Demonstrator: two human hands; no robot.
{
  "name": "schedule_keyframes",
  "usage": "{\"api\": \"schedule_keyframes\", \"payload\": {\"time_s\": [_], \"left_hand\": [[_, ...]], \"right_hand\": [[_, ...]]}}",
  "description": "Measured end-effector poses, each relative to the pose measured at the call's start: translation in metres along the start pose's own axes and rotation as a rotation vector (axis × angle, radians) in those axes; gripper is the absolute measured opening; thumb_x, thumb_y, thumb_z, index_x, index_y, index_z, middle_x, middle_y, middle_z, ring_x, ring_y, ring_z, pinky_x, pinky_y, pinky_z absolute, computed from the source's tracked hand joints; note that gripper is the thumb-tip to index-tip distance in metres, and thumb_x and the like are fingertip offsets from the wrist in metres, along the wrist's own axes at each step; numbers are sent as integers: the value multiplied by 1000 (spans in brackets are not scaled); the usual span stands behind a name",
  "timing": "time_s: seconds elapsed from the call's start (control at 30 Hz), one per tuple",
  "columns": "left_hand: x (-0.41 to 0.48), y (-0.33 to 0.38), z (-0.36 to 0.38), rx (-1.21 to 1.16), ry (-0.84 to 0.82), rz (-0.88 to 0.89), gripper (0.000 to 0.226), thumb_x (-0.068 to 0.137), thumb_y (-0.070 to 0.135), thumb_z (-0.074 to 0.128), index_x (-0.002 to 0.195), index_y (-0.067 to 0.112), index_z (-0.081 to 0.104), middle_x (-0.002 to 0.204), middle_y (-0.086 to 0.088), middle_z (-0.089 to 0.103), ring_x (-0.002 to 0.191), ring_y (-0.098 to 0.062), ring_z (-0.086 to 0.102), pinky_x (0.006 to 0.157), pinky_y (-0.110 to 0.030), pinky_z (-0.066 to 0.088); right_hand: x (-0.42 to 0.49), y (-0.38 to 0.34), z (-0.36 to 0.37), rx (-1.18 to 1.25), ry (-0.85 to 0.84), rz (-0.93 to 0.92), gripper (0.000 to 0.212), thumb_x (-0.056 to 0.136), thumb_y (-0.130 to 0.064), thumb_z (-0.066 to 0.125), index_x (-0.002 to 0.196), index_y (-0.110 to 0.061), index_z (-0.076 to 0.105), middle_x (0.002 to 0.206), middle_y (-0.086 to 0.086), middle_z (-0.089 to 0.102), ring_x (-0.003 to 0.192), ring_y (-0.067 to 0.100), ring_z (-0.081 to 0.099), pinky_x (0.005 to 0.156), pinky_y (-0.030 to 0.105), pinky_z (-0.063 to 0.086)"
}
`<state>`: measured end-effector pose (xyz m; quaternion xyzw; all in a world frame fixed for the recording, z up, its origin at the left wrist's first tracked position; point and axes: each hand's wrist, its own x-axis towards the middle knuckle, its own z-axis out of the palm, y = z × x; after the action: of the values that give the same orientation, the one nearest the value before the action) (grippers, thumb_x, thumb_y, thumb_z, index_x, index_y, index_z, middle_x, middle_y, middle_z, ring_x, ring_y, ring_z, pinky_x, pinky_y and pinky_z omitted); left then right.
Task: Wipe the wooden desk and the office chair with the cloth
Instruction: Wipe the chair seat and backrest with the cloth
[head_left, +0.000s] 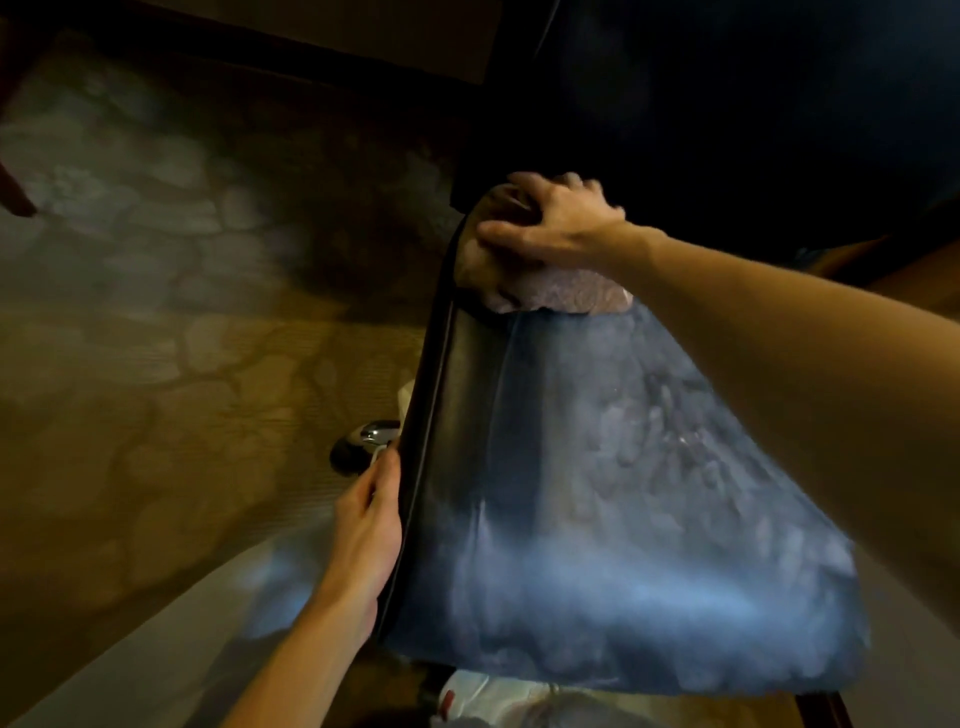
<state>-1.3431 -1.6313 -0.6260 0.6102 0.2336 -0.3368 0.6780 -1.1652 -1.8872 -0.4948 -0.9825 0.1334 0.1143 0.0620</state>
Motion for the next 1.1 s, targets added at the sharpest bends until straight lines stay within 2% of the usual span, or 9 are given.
{"api": "schedule_keyframes", "payload": {"time_s": [0.07,0.2,0.4,0.53,0.67,0.77,0.87,0.97,1.1], "left_hand": [[5,1,-1,-26,-16,1,29,101,58,44,113,45,67,118,6,70,114,-18,62,105,-48,46],[7,4,0,-32,3,26,27,103,52,45,105,41,70,103,9,73,101,-11,65,82,-35,49],[7,6,2,-16,14,34,34,105,49,46,126,35,67,117,3,72,111,-18,66,102,-45,52],[1,3,5,-3,36,76,25,106,45,48,115,37,71,109,4,74,105,-15,67,94,-41,54],[-2,1,8,-110,70,86,25,107,28,51,103,19,74,91,-4,79,90,-24,71,75,-29,61],[-1,1,10,5,122,144,29,107,32,51,95,17,74,90,-9,76,100,-35,70,87,-38,56],[-4,1,10,6,140,170,31,108,30,50,91,16,72,88,-9,74,97,-34,69,76,-35,53],[-9,2,7,-13,91,137,29,108,37,49,103,21,72,98,-8,74,95,-25,68,79,-37,53],[-12,7,6,7,77,122,29,107,46,43,107,31,68,102,-3,71,95,-18,65,71,-32,47]], "right_hand": [[12,5,31,-15,-44,20,87,82,-85,51,156,-44,28,157,11,31,145,39,26,111,63,31],[4,3,59,20,128,21,84,86,-74,50,156,-32,33,153,14,36,142,40,28,111,61,30],[-79,-17,80,15,144,-81,85,76,-71,40,147,-26,50,146,12,48,135,35,39,107,52,35],[-155,-29,107,79,172,-197,75,77,-70,41,132,-24,62,133,11,58,129,33,45,105,56,37],[-228,-41,128,99,109,-326,61,74,-72,47,116,-31,65,119,1,59,125,29,48,100,57,42],[-267,-41,129,133,65,-420,54,71,-72,51,109,-37,64,110,-6,59,117,24,51,96,53,45],[-261,-30,106,209,132,-326,55,71,-69,49,107,-30,65,108,1,61,106,28,55,93,50,48],[-216,-10,69,291,387,-167,56,75,-65,48,108,-22,65,102,8,59,99,35,55,87,52,50],[-132,19,12,60,524,-116,75,80,-67,46,138,-20,54,123,17,52,115,40,48,93,53,45]]}}
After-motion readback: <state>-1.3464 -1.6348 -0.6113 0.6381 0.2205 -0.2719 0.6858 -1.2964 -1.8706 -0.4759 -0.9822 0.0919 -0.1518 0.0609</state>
